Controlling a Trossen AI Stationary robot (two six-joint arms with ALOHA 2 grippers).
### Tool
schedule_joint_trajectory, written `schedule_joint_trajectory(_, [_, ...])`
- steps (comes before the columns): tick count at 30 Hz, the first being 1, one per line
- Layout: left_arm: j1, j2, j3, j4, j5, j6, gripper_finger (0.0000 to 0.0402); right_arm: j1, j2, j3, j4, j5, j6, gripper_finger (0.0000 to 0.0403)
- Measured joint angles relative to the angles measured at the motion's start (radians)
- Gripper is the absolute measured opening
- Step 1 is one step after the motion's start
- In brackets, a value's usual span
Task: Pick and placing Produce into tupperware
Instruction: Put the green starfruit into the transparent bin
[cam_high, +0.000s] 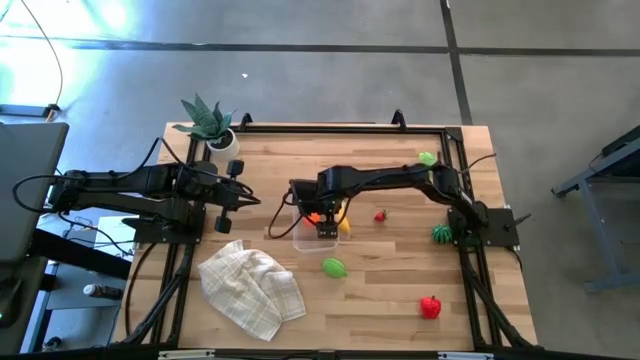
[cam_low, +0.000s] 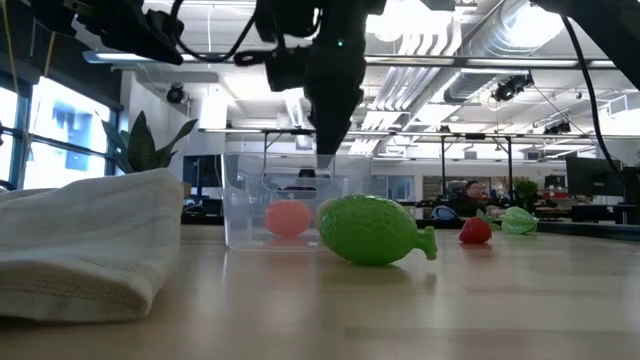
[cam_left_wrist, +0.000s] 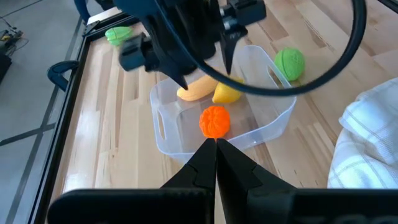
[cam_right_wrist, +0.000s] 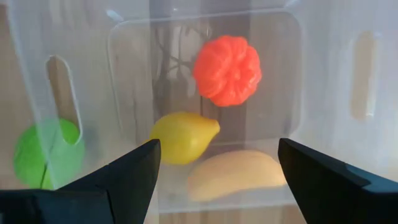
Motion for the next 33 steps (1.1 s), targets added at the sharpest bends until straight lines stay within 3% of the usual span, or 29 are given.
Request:
schedule_joint_trajectory(10, [0.000,0.000,0.000,0.000,0.000,0.000,0.0003,-0.006,0.000,0.236,-0.235,0.098,-0.016,0.0310])
schedule_joint_trajectory(17, [0.000,0.000,0.000,0.000,0.000,0.000,0.0003,-0.062,-0.005,0.349,-0.387,0.264,0.041,0.0282])
schedule_joint_trajectory(26, [0.000,0.000,0.000,0.000,0.000,0.000,0.0003,-0.232,-0.112,0.227,-0.389,0.266,0.199,0.0271])
schedule_joint_trajectory(33, [0.000,0.000,0.000,0.000,0.000,0.000,0.0003,-0.377,-0.258,-0.035,-0.390,0.262,0.299,0.0271])
